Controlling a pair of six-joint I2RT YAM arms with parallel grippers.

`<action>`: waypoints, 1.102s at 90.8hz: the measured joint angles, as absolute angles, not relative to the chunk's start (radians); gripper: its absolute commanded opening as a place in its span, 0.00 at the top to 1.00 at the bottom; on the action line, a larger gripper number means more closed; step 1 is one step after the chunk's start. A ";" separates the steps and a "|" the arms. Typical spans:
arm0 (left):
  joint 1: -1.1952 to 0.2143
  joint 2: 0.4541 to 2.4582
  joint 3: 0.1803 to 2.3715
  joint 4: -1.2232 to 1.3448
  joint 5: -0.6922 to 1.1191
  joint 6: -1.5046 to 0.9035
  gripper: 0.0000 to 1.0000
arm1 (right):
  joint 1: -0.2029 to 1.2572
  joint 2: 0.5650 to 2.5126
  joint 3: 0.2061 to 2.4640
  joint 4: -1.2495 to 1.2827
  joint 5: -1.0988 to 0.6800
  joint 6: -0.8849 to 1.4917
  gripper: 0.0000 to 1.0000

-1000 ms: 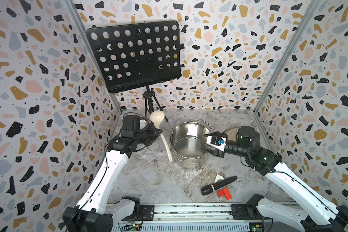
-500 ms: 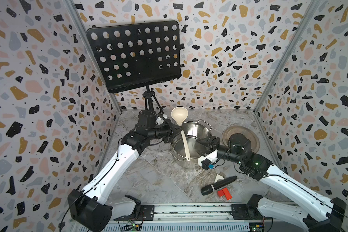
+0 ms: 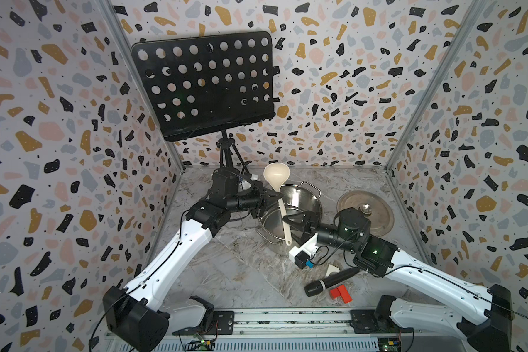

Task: Stir the soup with a spoon
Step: Pick up the spoon from the center of the board.

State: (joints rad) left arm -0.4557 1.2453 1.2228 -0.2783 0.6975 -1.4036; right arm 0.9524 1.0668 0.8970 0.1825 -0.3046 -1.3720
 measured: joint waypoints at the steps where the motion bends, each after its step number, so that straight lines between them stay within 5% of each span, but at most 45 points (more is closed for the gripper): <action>1: -0.456 1.245 1.221 -0.278 0.698 -1.406 1.00 | 0.954 1.067 0.897 0.185 -0.305 -1.372 0.59; 21: -0.456 1.238 1.196 -0.262 0.696 -1.414 1.00 | 0.969 1.067 0.897 0.219 -0.304 -1.381 0.61; 32: -0.456 1.236 1.194 -0.260 0.699 -1.425 1.00 | 0.984 1.069 0.896 0.226 -0.302 -1.392 0.94; 42: -0.456 1.233 1.188 -0.265 0.707 -1.460 0.99 | 0.997 1.073 0.899 0.271 -0.293 -1.402 1.00; 66: -0.456 1.176 1.189 -0.324 0.659 -1.335 0.31 | 1.008 1.076 0.899 0.332 -0.200 -1.235 1.00; 73: -0.457 1.132 1.205 -0.418 0.616 -1.230 0.02 | 1.008 1.075 0.901 0.331 -0.151 -1.127 1.00; 100: -0.456 0.893 1.320 -0.828 0.248 -0.832 0.00 | 0.980 1.045 1.053 0.113 -0.038 -0.554 1.00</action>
